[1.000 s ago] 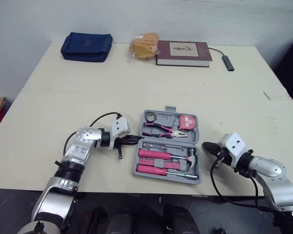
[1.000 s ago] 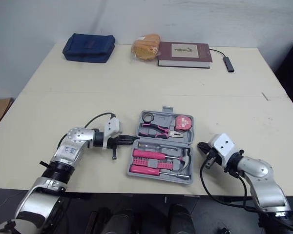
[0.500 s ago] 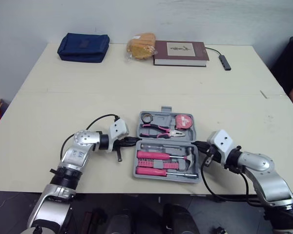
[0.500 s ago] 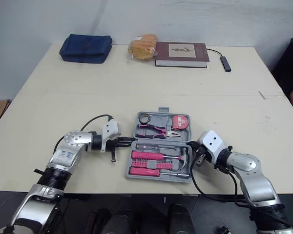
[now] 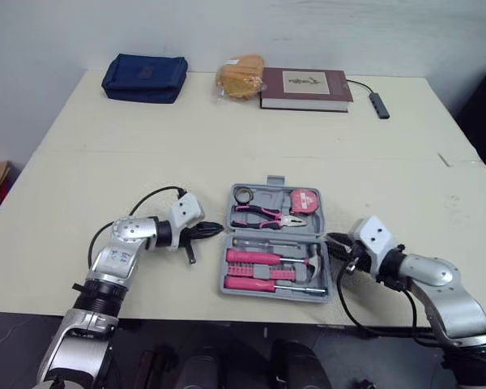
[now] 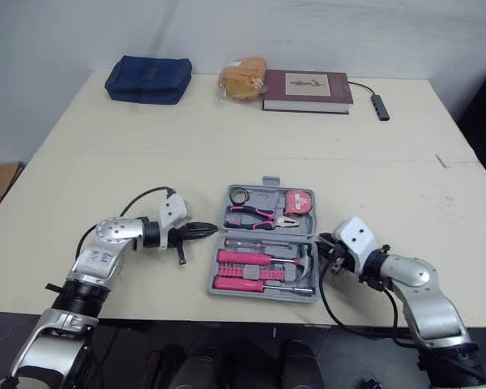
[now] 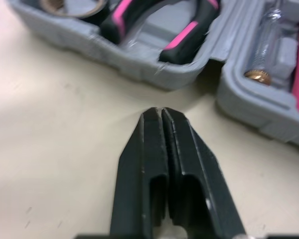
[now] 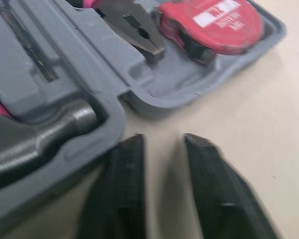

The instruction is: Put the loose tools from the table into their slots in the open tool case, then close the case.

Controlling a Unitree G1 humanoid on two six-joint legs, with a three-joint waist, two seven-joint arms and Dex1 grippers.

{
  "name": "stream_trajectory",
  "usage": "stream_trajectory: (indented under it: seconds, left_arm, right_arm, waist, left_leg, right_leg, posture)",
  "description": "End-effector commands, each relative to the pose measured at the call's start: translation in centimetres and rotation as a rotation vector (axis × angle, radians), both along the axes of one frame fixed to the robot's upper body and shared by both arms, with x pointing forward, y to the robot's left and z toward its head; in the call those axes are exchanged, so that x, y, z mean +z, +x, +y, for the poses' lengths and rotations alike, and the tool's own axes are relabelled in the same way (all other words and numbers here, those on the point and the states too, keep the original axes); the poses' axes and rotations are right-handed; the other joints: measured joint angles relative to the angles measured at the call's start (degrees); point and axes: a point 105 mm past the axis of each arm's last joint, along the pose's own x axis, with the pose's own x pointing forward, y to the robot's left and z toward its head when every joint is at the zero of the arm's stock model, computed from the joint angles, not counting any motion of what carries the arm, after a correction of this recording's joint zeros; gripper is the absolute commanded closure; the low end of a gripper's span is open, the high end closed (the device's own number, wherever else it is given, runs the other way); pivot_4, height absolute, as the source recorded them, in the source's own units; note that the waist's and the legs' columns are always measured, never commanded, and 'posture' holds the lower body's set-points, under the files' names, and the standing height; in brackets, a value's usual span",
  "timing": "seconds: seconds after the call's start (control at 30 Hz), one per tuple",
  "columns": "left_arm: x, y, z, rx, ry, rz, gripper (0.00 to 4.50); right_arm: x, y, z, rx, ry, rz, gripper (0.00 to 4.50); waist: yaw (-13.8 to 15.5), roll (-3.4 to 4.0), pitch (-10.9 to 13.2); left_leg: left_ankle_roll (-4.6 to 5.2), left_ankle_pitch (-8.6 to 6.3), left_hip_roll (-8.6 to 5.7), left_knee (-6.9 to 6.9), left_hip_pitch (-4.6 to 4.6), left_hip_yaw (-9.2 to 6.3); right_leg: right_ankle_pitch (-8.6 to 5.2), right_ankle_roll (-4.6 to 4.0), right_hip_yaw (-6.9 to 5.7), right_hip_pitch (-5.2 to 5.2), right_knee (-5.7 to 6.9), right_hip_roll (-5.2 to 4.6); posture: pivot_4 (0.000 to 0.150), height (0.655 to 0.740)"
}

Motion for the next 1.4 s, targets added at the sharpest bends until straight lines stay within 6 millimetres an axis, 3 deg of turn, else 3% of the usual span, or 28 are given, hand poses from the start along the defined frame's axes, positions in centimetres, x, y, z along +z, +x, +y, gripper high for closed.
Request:
stream_trajectory:
  seconds: [0.03,0.13,0.23,0.37,0.47,0.63,0.77,1.07,1.4]
  left_arm:
    - [2.1,0.7,3.1,0.066,-0.023,-0.029,2.77]
    - [3.5,0.4,4.2,0.054,-0.058,-0.008,1.52]
    - [3.6,1.2,5.8,0.245,0.044,0.112,0.09]
    - [6.1,1.4,2.3,0.262,-0.080,0.212,0.04]
    - [6.7,1.5,0.2,0.281,-0.082,0.271,0.04]
    - [6.9,1.7,-2.0,0.324,-0.057,0.316,0.04]
    - [6.4,1.8,-3.5,0.323,-0.022,0.319,0.04]
    - [6.4,2.5,-4.9,0.367,0.020,0.309,0.04]
    - [5.6,3.0,-4.8,0.430,0.052,0.306,0.04]
  right_arm:
    - [2.1,-1.5,-1.8,-0.031,0.029,0.004,1.15]
    - [4.4,-2.2,-2.5,-0.067,0.122,-0.021,0.00]
    - [5.5,-1.5,-4.1,-0.302,0.225,0.090,0.00]
    - [7.0,-1.4,-2.3,-0.331,0.390,0.319,0.00]
    - [7.1,-0.9,-1.5,-0.357,0.382,0.431,0.00]
    - [7.4,1.1,0.2,-0.377,0.378,0.433,0.00]
    - [7.3,2.3,0.3,-0.438,0.345,0.432,0.00]
    - [6.7,3.5,0.3,-0.525,0.321,0.460,0.00]
    - [5.5,4.2,0.9,-0.571,0.301,0.507,0.00]
  waist:
    - [0.18,0.00,0.01]
    - [0.17,-0.01,0.03]
    - [0.11,0.01,0.05]
    - [0.46,-0.03,0.07]
    - [0.96,-0.03,0.07]
    - [0.97,-0.03,0.07]
    - [0.83,-0.03,0.08]
    - [0.89,-0.06,0.09]
    - [0.81,-0.06,0.09]
  left_leg:
    - [0.00,0.00,0.01,0.00,-0.03,-0.02]
    - [-0.01,0.00,0.04,0.00,-0.05,-0.03]
    - [-0.01,-0.01,0.04,0.00,-0.05,-0.05]
    - [-0.02,-0.01,0.05,-0.01,-0.14,-0.21]
    - [-0.02,0.01,-0.01,-0.01,-0.30,-0.27]
    - [0.00,0.01,-0.14,-0.02,-0.48,-0.24]
    - [-0.01,0.04,-0.12,-0.02,-0.47,-0.15]
    - [-0.10,0.23,-0.12,-0.03,-0.46,-0.19]
    - [-0.12,0.25,-0.11,-0.06,-0.46,-0.18]
  right_leg:
    - [0.00,0.00,0.02,-0.01,0.00,-0.02]
    - [0.00,0.00,0.00,-0.06,-0.01,-0.04]
    - [0.00,0.00,0.09,-0.05,0.02,-0.15]
    - [-0.01,-0.04,0.16,-0.10,0.02,-0.29]
    - [-0.02,-0.06,0.10,-0.21,0.03,-0.30]
    - [-0.03,-0.07,0.04,-0.34,-0.01,0.06]
    - [-0.01,-0.04,-0.06,-0.35,-0.03,0.14]
    - [-0.01,-0.03,-0.01,-0.35,0.07,0.13]
    - [-0.01,-0.03,-0.03,-0.36,0.06,0.16]
  posture:
    - [0.150,0.7400]
    - [0.150,0.7400]
    - [0.150,0.7400]
    - [0.150,0.7400]
    - [0.150,0.7400]
    - [0.150,0.7400]
    - [0.150,0.7400]
    - [0.150,0.7400]
    - [0.150,0.7400]
